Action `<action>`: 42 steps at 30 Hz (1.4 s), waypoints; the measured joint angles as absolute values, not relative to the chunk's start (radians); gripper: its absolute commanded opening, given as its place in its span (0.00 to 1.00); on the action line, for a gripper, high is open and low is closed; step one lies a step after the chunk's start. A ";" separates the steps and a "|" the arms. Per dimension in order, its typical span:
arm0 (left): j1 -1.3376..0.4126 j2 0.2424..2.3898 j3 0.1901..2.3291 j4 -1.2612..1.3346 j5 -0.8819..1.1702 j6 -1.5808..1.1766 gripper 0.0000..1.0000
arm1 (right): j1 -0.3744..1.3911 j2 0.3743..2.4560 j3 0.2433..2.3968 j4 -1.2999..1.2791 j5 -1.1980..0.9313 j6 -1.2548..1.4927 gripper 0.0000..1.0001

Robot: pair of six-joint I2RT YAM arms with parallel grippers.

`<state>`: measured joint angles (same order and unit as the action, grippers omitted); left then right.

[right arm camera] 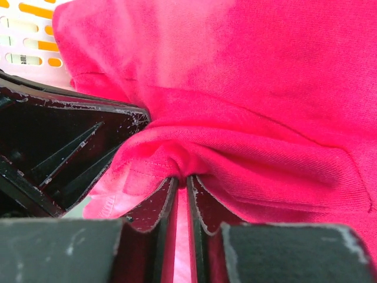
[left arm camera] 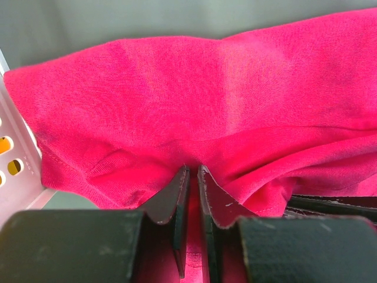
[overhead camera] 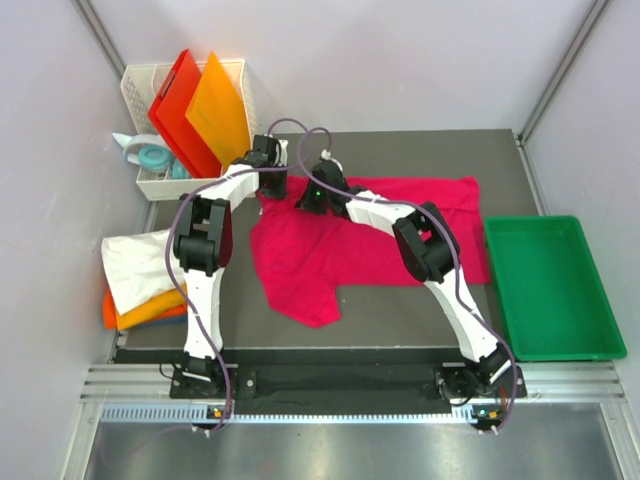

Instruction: Fold and stack the t-shirts

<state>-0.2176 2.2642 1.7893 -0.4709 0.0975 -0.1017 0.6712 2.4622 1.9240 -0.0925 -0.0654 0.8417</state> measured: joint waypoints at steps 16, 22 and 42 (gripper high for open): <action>-0.218 2.264 1.789 -0.471 0.097 -0.103 0.15 | 0.691 2.341 1.760 -0.063 -0.025 0.830 0.00; -0.218 2.264 1.789 -0.471 0.097 -0.103 0.15 | 0.706 2.285 1.717 -0.071 -0.019 0.821 0.00; -0.218 2.265 1.790 -0.471 0.097 -0.107 0.15 | 0.734 2.146 1.438 -0.046 -0.008 0.805 0.07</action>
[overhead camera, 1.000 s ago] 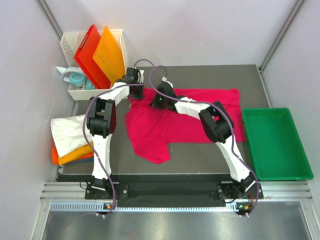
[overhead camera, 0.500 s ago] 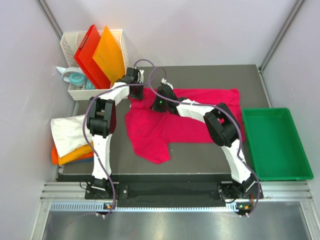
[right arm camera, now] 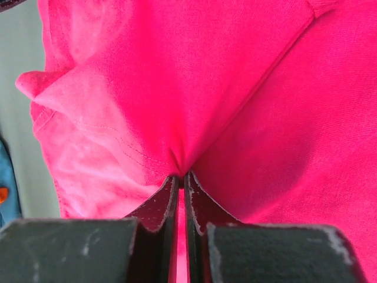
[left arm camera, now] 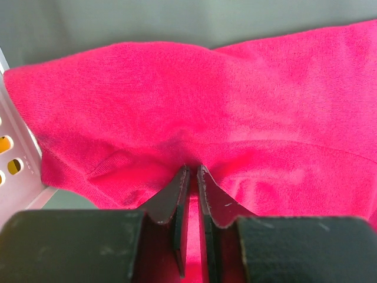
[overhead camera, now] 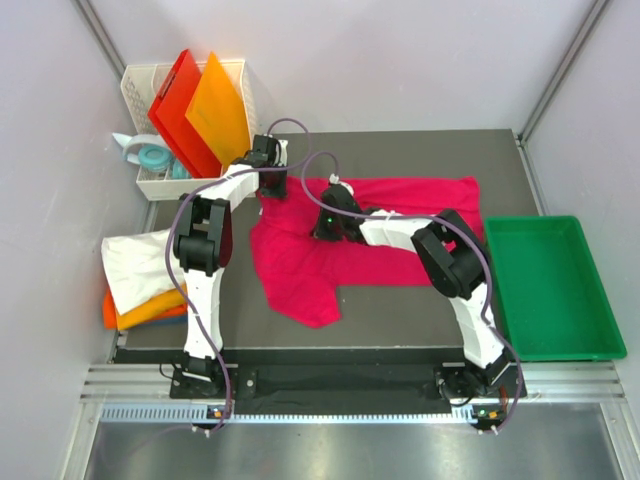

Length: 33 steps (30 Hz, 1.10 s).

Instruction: Fold and stack the t-shirts

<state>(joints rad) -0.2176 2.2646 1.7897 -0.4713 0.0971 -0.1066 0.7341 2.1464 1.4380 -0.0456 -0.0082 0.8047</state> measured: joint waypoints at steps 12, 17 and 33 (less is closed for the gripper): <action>-0.218 2.262 1.789 -0.471 0.107 -0.110 0.22 | 0.748 2.144 1.636 -0.180 0.031 0.734 0.69; -0.218 2.260 1.789 -0.473 0.112 -0.112 0.22 | 0.729 2.069 1.684 -0.213 0.069 0.688 0.65; -0.224 2.172 1.702 -0.495 0.179 -0.152 0.19 | 0.362 2.077 1.568 -0.287 0.206 0.582 0.09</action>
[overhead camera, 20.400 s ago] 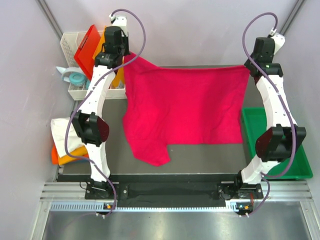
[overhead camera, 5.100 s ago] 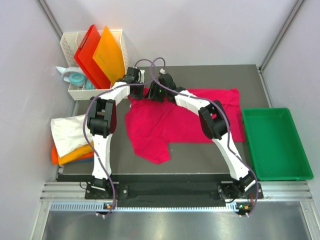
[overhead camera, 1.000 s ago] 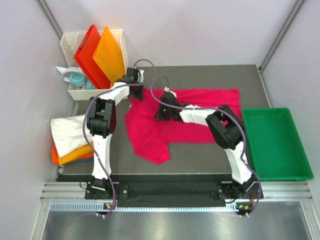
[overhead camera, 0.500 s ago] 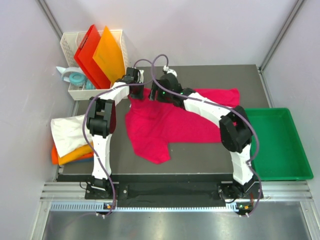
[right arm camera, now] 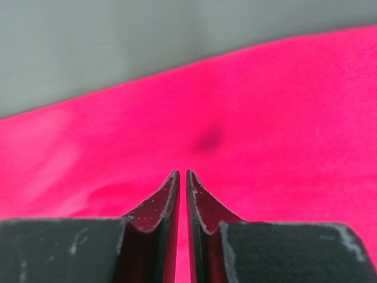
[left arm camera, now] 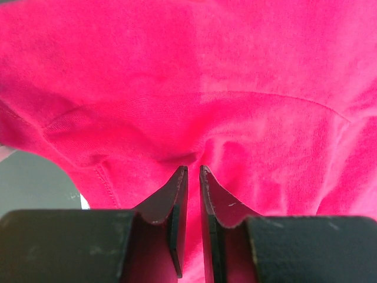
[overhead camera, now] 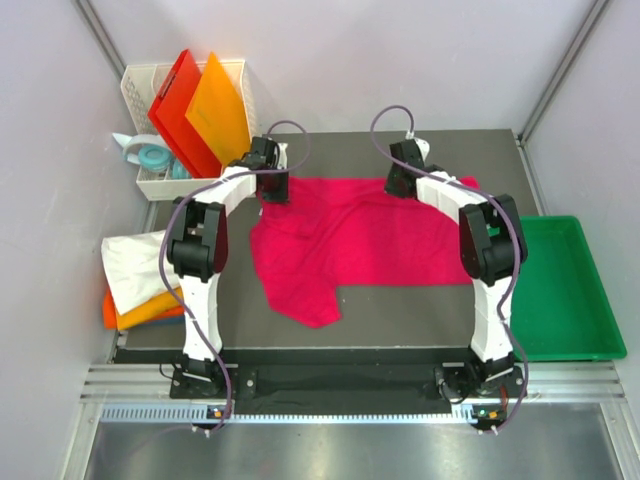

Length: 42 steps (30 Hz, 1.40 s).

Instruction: Fold and stack the t-shirts

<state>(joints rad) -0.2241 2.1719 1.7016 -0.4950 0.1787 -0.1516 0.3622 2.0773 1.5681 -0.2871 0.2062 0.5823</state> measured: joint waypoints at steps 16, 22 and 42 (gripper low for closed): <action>-0.231 2.172 1.677 -0.554 0.133 -0.124 0.18 | 0.316 2.154 1.568 -0.314 0.170 0.577 0.12; -0.231 2.168 1.676 -0.554 0.132 -0.111 0.23 | 0.307 2.108 1.548 -0.367 0.156 0.541 0.35; -0.242 2.259 1.828 -0.550 0.110 -0.106 0.18 | 0.185 2.126 1.688 -0.528 0.226 0.446 0.16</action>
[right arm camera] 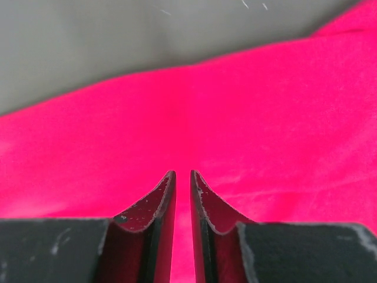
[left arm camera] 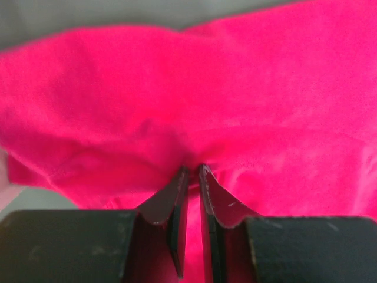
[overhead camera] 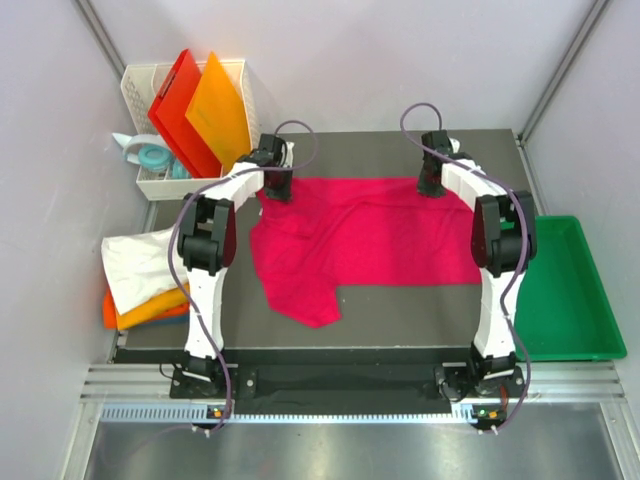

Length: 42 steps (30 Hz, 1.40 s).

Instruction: Fold and stack the t-shirts

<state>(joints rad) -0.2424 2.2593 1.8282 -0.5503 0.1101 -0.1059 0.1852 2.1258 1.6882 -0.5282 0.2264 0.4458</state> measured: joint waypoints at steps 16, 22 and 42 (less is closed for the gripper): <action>-0.251 2.498 2.229 -0.744 0.046 -0.073 0.19 | 0.150 2.348 1.980 -0.710 0.155 0.438 0.20; -0.253 2.538 2.310 -0.809 0.033 -0.053 0.21 | 0.134 2.413 2.104 -0.799 0.113 0.438 0.21; -0.243 2.204 1.855 -0.632 0.082 -0.093 0.55 | 0.129 2.119 1.724 -0.630 0.104 0.444 0.66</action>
